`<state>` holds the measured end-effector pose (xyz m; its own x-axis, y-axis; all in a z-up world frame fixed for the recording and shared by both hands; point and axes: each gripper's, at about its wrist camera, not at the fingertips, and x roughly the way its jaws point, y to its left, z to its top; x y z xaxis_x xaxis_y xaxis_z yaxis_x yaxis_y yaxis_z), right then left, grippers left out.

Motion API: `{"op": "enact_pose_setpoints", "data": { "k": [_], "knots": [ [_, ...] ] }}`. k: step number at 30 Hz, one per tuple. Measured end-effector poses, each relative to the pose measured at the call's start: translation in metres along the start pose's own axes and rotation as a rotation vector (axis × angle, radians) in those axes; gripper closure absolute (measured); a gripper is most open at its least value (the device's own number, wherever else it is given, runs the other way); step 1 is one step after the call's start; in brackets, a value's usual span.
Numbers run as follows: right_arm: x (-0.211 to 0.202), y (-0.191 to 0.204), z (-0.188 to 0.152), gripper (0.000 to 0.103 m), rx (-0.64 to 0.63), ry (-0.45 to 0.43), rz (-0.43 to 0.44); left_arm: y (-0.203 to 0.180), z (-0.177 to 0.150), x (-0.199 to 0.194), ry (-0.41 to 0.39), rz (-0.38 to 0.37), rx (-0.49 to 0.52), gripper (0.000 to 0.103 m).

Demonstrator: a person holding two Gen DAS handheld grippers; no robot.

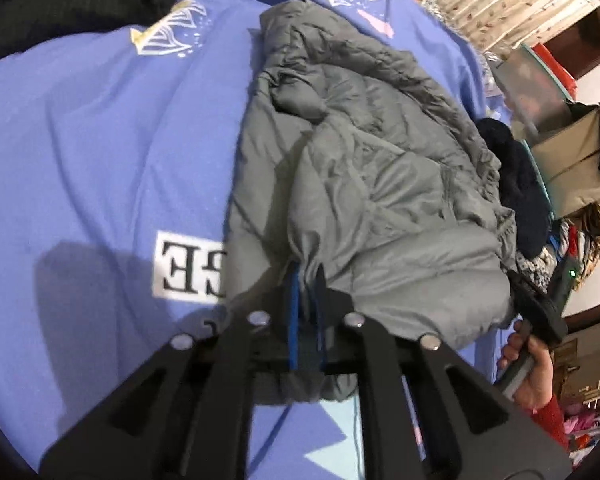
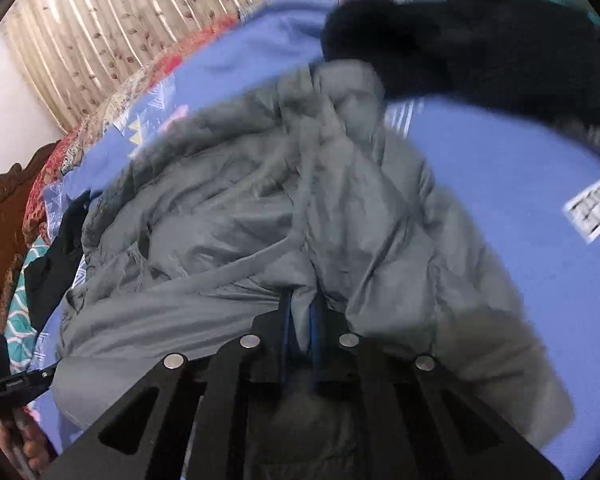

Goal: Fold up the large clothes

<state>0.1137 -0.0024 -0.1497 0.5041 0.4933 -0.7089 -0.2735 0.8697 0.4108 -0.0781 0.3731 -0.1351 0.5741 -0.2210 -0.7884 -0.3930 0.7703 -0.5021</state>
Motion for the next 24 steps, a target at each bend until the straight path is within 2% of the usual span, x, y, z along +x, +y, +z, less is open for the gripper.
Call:
{"op": "enact_pose_setpoints", "data": {
  "k": [3,5,6,8,12,14,16,18,19,21,23,24],
  "knots": [
    [-0.028,-0.004,-0.002,0.048,0.021,-0.054,0.047,0.005,0.001,-0.017,-0.02,-0.036,-0.023,0.096],
    [-0.054,-0.007,-0.005,0.031,0.023,-0.124,0.053,0.005,0.001,-0.033,-0.053,-0.058,-0.019,0.096],
    [-0.063,-0.008,-0.006,0.029,0.02,-0.144,0.051,0.004,0.002,-0.04,-0.071,-0.062,-0.014,0.095],
    [-0.072,-0.007,-0.007,0.028,0.009,-0.163,0.053,-0.001,0.005,-0.053,-0.108,-0.06,-0.001,0.095],
    [-0.068,0.01,-0.006,0.028,-0.067,-0.103,0.066,-0.023,0.015,-0.071,-0.169,-0.091,0.035,0.095],
    [-0.057,0.012,-0.004,0.028,-0.066,-0.071,0.084,-0.034,0.017,-0.074,-0.182,-0.127,0.045,0.095],
    [-0.041,0.02,-0.003,0.028,-0.059,-0.017,0.138,-0.054,0.015,-0.068,-0.159,-0.152,0.099,0.095],
    [-0.032,0.023,-0.003,0.028,-0.057,-0.008,0.166,-0.067,0.009,-0.053,-0.116,-0.143,0.145,0.095],
    [-0.023,0.022,-0.002,0.028,-0.048,-0.001,0.157,-0.071,0.006,-0.042,-0.081,-0.143,0.153,0.095],
    [-0.007,0.012,0.001,0.028,-0.022,0.011,0.08,-0.074,-0.001,-0.02,-0.029,-0.113,0.166,0.095],
    [0.008,-0.004,0.003,0.032,0.003,0.019,0.002,-0.073,-0.004,0.009,0.024,-0.029,0.193,0.095],
    [0.014,-0.013,0.003,0.032,0.026,0.026,0.007,-0.07,-0.003,0.025,0.049,0.01,0.211,0.095]
  ]
}}
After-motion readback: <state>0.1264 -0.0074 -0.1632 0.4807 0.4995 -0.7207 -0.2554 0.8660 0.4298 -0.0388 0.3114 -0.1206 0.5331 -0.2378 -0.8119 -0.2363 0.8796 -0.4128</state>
